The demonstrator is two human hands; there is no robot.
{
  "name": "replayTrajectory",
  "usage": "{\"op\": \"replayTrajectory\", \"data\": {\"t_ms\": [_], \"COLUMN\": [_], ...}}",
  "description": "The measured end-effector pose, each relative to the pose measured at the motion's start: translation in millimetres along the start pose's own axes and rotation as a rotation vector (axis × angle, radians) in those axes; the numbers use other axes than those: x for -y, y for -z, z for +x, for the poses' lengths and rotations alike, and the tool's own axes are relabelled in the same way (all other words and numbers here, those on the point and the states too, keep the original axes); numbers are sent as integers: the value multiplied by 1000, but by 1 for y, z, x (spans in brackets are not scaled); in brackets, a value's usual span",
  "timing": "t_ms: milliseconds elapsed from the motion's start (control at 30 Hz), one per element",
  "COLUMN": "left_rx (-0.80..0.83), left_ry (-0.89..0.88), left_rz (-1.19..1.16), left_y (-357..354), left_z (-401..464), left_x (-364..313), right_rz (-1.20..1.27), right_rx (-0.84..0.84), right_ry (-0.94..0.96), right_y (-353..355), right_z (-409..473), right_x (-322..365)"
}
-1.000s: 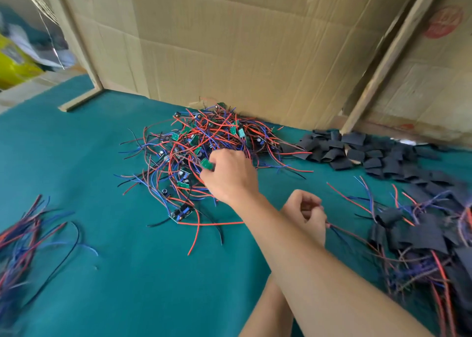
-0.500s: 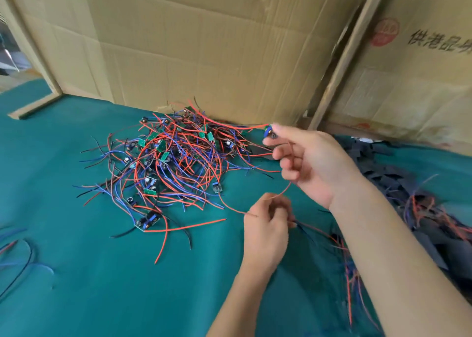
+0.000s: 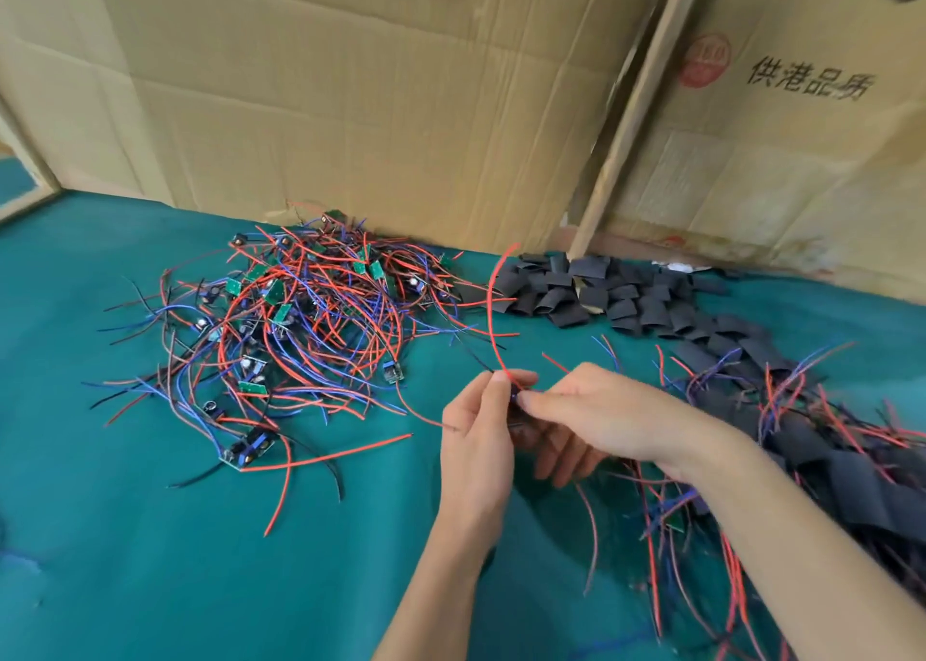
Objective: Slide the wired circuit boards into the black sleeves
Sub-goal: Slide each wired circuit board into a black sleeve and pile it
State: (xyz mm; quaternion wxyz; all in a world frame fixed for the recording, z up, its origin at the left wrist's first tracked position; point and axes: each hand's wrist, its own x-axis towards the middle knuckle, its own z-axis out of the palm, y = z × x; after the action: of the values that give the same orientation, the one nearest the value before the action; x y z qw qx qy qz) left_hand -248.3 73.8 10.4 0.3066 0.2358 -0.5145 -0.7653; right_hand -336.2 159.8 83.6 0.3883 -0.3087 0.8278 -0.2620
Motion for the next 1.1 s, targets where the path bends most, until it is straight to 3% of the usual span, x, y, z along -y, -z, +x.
{"op": "replayTrajectory", "data": {"t_ms": [67,133,267,300,500,600,700,767,900,1100], "left_rx": [10,5,9,20,23,18,1,-3,-27,-47], "left_ry": [-20,-13,60,73,46,15,1,-12,-33,-97], "left_rz": [47,34,-33,-41,-34,1,-26,-43,-34,93], "left_y": [-1,-3,-4,-4,-4,-4,-4,-4,-4,0], "left_z": [0,0,0,-1,-2,0,2,2,0,2], "left_x": [1,3,1,0,-1,3,5,4,4,6], "right_rz": [-156,-175,-168,-211,-330,-203,-17,81,268,452], "right_rx": [78,-8,-585,-663,-709,-836,-925,-877,-626,-298], "right_ry": [-23,-7,50,19,-69,-34,116,200,281,338], "right_y": [17,38,68,71,69,68,56,35,-7,-15], "right_z": [7,21,76,91,135,123,87,59,28,22], "right_x": [2,5,0,-3,-25,-18,-9,-7,-6,-7]}}
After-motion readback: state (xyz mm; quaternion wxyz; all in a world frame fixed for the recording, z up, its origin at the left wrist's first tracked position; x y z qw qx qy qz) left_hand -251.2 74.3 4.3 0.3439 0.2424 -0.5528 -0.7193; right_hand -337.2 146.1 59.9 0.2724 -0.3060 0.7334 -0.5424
